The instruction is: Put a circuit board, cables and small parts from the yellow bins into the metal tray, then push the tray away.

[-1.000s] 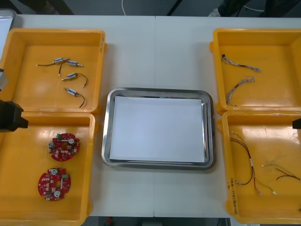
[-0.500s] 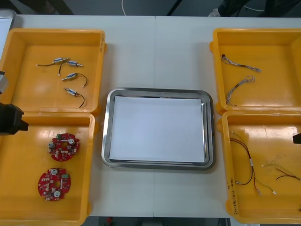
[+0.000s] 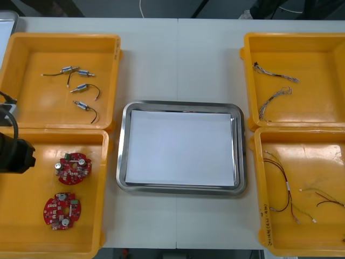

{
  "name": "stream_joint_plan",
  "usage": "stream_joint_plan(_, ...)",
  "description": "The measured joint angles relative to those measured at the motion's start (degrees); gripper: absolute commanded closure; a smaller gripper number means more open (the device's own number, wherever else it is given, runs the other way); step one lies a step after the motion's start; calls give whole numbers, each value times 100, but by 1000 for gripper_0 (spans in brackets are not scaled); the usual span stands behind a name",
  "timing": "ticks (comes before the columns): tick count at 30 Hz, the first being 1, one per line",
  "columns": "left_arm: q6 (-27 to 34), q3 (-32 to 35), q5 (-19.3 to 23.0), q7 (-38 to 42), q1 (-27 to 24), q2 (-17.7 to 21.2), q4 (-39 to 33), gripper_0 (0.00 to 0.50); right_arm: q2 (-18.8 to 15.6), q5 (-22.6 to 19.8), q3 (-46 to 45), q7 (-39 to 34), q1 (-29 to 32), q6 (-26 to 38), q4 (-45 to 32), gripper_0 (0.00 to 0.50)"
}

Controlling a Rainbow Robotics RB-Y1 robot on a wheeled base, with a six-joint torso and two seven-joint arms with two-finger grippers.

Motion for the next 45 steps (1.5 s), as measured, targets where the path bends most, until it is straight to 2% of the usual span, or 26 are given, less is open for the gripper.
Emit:
stream_joint_plan(5, -38, -128, -127, 0, 95, -238, -1, 0, 0, -130, -232, 36, 99, 0, -36, 0)
stream_joint_plan(10, -401, -128, -151, 0, 346, -402, -9, 0, -4, -218, -403, 183, 288, -20, -115, 0)
stream_joint_plan(16, -917, -326, -447, 1, 658, -487, -13, 0, -167, -331, -422, 534, 786, -725, -244, 0)
stream_joint_plan(22, -1091, -727, -729, 1, 792, -523, -14, 0, -420, -455, -422, 672, 1255, -1439, -263, 0)
stream_joint_plan(27, -1170, -870, -858, 2, 886, -594, -15, 0, -558, -515, -422, 1513, 1508, -1801, -259, 0)
stream_joint_plan(33, -1240, -1110, -1145, 4, 959, -716, -15, 0, -644, -631, -391, 1886, 1609, -2044, -76, 0)
stream_joint_plan(37, -1300, -1241, -1294, 5, 1002, -779, -15, 0, -733, -667, -232, 2596, 1735, -2587, 109, 0)
stream_joint_plan(45, -1427, -1368, -1542, 9, 1143, -848, -15, 0, -1102, -685, 126, 2635, 2050, -3185, 211, 0)
